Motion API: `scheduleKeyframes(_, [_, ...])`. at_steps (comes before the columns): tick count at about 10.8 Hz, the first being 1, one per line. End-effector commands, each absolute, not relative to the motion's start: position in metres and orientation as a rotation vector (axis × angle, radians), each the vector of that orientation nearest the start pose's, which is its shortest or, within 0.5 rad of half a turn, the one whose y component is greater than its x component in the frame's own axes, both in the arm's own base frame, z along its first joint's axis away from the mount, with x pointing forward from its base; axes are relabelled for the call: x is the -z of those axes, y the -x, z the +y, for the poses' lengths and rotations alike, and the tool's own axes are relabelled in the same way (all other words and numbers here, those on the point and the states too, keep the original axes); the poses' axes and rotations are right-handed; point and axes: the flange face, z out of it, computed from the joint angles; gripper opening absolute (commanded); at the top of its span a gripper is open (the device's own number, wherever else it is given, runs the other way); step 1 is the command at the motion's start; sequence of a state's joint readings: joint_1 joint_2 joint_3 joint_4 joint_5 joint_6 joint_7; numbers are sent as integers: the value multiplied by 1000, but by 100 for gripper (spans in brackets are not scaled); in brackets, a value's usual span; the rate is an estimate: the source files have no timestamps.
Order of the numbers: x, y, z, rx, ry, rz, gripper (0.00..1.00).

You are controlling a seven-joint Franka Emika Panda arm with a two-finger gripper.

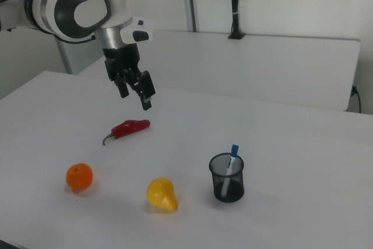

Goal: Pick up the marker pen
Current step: 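Move the gripper over the black mesh pen cup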

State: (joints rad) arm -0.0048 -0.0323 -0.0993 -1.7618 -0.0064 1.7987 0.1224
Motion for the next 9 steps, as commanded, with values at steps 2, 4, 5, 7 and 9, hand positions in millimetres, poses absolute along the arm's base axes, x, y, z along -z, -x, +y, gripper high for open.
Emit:
scheduleKeyframes(2, [-578, -548, -50, 84, 3115, 299, 100])
scheduleKeyframes(4, [-578, -549, -51, 86, 3117, 301, 100])
scheduleKeyframes(5, [-579, -548, -53, 84, 3113, 311, 100])
scheduleKeyframes(7, [-580, -547, -57, 93, 3110, 321, 100])
scheduleKeyframes(9, [-584, -550, -58, 115, 3109, 309, 100])
